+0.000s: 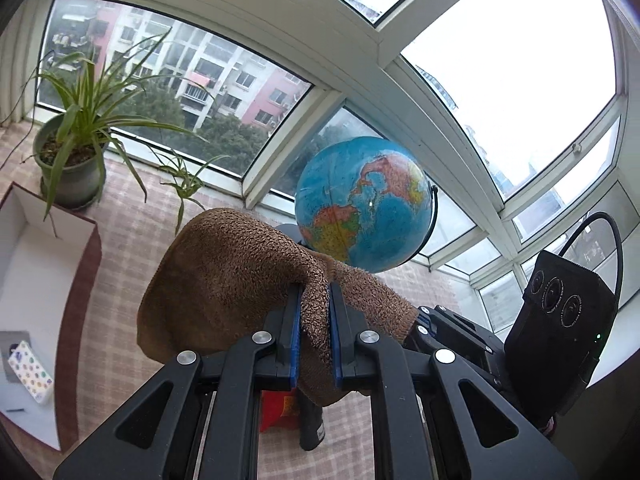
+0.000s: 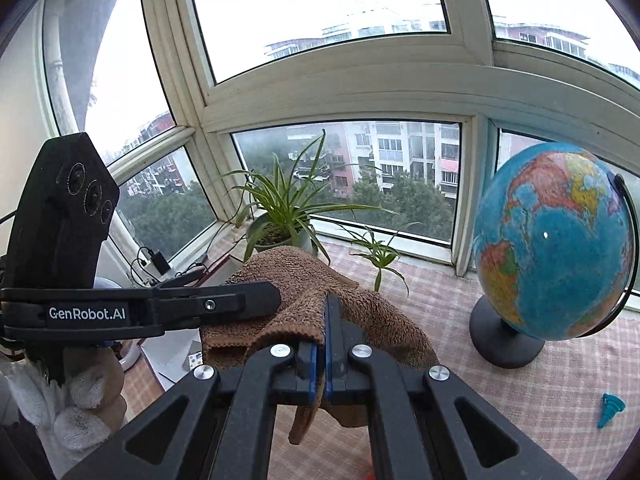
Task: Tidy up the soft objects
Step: 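Lift the brown towel with both tools and lower it into the box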
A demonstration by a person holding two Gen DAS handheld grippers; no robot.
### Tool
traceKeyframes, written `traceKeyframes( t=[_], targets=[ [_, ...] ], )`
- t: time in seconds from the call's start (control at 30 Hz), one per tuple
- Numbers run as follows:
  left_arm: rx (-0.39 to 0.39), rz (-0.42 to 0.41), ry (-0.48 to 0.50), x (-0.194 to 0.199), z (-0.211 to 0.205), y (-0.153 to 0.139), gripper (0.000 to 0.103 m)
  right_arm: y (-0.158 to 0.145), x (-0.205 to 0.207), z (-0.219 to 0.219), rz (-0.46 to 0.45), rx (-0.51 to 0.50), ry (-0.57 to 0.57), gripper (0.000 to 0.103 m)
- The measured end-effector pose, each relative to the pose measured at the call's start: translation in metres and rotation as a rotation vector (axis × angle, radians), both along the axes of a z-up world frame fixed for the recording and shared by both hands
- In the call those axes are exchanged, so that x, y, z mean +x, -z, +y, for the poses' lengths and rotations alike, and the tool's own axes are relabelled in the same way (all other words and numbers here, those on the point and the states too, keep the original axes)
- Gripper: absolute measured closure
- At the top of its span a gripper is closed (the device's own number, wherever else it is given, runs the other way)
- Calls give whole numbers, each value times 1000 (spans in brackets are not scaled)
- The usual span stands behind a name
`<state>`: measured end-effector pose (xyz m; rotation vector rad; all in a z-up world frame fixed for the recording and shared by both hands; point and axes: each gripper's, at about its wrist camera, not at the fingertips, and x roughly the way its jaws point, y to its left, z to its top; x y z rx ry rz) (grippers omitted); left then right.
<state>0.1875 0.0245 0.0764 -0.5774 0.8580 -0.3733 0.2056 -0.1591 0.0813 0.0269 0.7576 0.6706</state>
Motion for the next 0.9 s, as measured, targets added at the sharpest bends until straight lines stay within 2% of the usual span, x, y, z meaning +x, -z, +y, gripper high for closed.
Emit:
traceKeyframes(
  t=[0.2, 0.3, 0.5, 0.73, 0.9],
  targets=[
    [33, -45, -33, -17, 41, -28, 93, -29, -6, 45, -12, 31, -45, 101],
    [73, -67, -63, -26, 69, -43, 93, -45, -9, 75, -25, 45, -78, 101],
    [128, -99, -163, -49, 134, -61, 93, -63, -9, 146, -20, 72, -159, 101],
    [155, -75, -260, -61, 203, -54, 93, -58, -11, 242, 12, 74, -247, 101],
    [134, -15, -279, -48, 235, -30, 93, -34, -5, 276, 42, 41, -248, 100]
  ],
)
